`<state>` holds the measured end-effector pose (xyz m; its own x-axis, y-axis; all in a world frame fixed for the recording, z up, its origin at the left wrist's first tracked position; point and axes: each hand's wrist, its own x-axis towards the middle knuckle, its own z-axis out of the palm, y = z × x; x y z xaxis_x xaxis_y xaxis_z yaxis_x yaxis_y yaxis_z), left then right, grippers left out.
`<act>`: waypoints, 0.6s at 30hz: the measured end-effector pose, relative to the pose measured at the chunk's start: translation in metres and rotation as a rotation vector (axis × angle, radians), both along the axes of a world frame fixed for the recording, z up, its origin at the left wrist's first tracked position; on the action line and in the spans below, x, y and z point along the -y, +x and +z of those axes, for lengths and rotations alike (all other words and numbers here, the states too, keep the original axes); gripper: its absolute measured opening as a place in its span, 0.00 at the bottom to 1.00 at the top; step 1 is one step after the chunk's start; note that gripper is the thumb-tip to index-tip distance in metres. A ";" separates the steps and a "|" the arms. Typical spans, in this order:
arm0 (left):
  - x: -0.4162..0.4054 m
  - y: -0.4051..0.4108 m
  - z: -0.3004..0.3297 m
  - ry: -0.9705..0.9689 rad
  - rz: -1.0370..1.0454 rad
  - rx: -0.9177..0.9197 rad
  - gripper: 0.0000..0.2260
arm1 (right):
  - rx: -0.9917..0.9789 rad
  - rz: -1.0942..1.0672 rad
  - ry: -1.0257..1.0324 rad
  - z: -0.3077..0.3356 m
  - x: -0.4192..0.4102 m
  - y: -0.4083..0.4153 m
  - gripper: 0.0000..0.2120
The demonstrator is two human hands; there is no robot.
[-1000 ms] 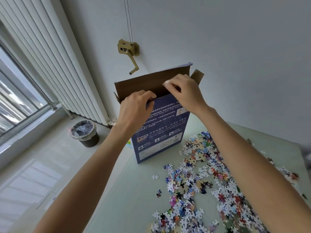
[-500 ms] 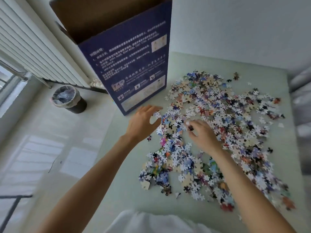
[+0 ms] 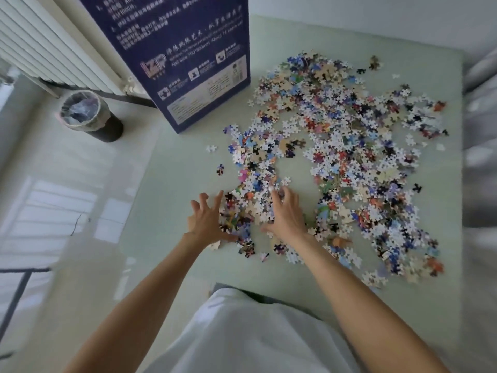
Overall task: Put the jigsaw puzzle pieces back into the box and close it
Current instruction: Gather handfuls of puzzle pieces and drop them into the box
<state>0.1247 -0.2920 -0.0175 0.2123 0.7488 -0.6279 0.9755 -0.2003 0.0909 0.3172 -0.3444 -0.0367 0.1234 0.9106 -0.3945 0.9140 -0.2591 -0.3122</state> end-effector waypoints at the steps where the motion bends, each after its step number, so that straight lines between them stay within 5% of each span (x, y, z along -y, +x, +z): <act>1: 0.009 -0.005 -0.003 0.015 0.038 0.013 0.56 | -0.036 0.005 0.022 -0.002 0.001 -0.003 0.43; 8: 0.027 -0.002 -0.012 0.086 0.272 0.338 0.41 | -0.162 0.031 0.026 -0.004 -0.005 -0.004 0.40; 14: 0.011 0.016 -0.017 0.115 0.331 0.430 0.35 | -0.246 -0.015 -0.061 0.007 -0.022 0.009 0.43; 18: 0.002 0.021 -0.018 0.098 0.337 0.439 0.34 | -0.125 0.020 -0.029 0.009 -0.027 0.010 0.44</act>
